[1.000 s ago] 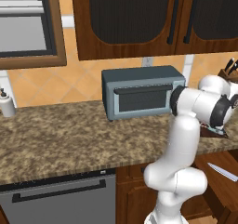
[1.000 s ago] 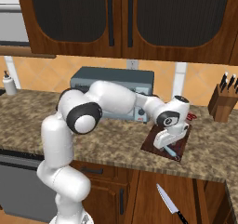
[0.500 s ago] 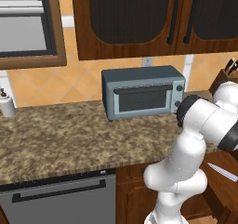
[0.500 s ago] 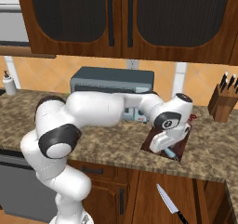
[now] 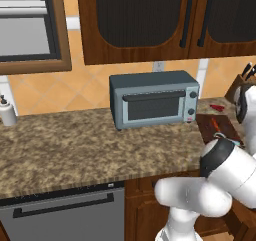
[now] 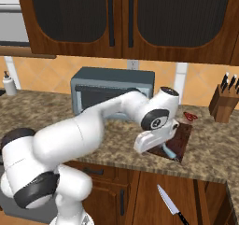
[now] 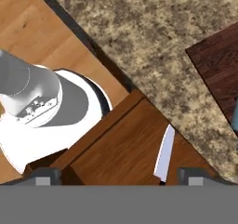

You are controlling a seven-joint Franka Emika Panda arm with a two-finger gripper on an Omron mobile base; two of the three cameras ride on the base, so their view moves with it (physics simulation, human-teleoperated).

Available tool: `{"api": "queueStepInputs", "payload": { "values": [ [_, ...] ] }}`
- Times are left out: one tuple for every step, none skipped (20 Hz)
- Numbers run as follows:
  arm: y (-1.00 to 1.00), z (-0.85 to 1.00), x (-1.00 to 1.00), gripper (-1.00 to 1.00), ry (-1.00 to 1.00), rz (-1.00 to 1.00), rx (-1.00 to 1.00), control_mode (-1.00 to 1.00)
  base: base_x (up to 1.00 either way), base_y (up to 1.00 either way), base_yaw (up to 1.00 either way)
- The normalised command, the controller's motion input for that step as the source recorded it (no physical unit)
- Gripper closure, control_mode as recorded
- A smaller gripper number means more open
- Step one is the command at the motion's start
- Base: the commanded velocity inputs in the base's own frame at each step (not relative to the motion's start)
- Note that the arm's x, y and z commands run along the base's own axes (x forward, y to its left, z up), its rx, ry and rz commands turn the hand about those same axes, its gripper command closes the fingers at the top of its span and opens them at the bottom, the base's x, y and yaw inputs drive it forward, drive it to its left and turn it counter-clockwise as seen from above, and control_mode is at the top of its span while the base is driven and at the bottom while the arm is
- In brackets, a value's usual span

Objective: Place the appropriate cutting tool for cutting the carrot skin on the cutting board.

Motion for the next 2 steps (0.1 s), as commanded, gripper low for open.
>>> {"api": "queueStepInputs", "payload": {
  "values": [
    [0.71, 0.24, -0.30, -1.00, 0.00, 0.00, -0.10, -1.00, 0.00, 0.00, 0.00],
    [0.74, 0.09, -0.20, -1.00, 0.00, 0.00, -0.11, -1.00, 0.00, 0.00, 0.00]
  ]
}}
